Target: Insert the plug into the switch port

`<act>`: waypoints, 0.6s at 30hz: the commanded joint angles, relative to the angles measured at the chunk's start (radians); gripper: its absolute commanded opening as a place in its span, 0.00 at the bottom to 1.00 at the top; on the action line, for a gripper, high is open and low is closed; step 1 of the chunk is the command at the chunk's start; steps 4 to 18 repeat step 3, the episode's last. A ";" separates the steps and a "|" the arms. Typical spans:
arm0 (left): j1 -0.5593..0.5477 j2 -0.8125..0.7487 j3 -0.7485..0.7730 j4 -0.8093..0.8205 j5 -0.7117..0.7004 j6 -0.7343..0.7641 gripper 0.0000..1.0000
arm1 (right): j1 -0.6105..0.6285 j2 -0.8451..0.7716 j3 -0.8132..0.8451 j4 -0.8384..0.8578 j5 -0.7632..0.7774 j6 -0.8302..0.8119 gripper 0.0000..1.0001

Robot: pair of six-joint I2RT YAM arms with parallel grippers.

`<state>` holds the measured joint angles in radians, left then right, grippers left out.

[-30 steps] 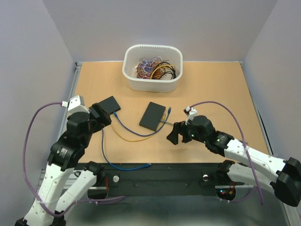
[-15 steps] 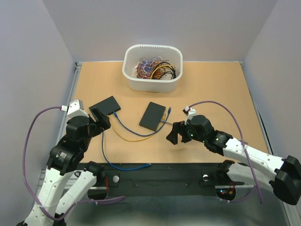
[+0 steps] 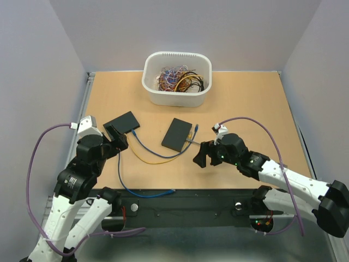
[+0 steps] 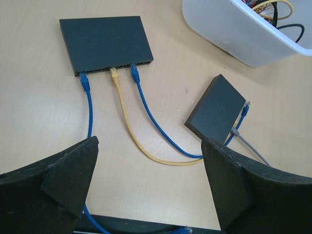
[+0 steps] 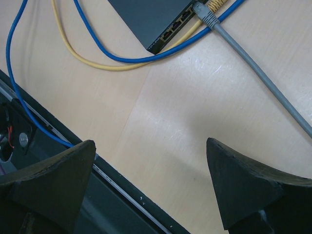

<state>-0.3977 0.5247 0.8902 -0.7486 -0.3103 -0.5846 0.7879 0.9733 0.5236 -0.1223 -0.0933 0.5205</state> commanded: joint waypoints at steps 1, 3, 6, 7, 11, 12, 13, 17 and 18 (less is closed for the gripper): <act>-0.001 -0.014 -0.013 0.029 -0.003 0.003 0.99 | 0.011 -0.030 0.007 0.018 0.026 -0.005 1.00; -0.001 -0.014 -0.013 0.031 -0.003 0.003 0.99 | 0.011 -0.042 0.009 0.018 0.043 0.004 1.00; -0.001 -0.014 -0.013 0.031 -0.003 0.003 0.99 | 0.011 -0.042 0.009 0.018 0.043 0.004 1.00; -0.001 -0.014 -0.013 0.031 -0.003 0.003 0.99 | 0.011 -0.042 0.009 0.018 0.043 0.004 1.00; -0.001 -0.014 -0.013 0.031 -0.003 0.003 0.99 | 0.011 -0.042 0.009 0.018 0.043 0.004 1.00; -0.001 -0.014 -0.013 0.031 -0.003 0.003 0.99 | 0.011 -0.042 0.009 0.018 0.043 0.004 1.00; -0.001 -0.014 -0.013 0.031 -0.003 0.003 0.99 | 0.011 -0.042 0.009 0.018 0.043 0.004 1.00; -0.001 -0.014 -0.013 0.031 -0.003 0.003 0.99 | 0.011 -0.042 0.009 0.018 0.043 0.004 1.00; -0.001 -0.014 -0.013 0.031 -0.003 0.003 0.99 | 0.011 -0.042 0.009 0.018 0.043 0.004 1.00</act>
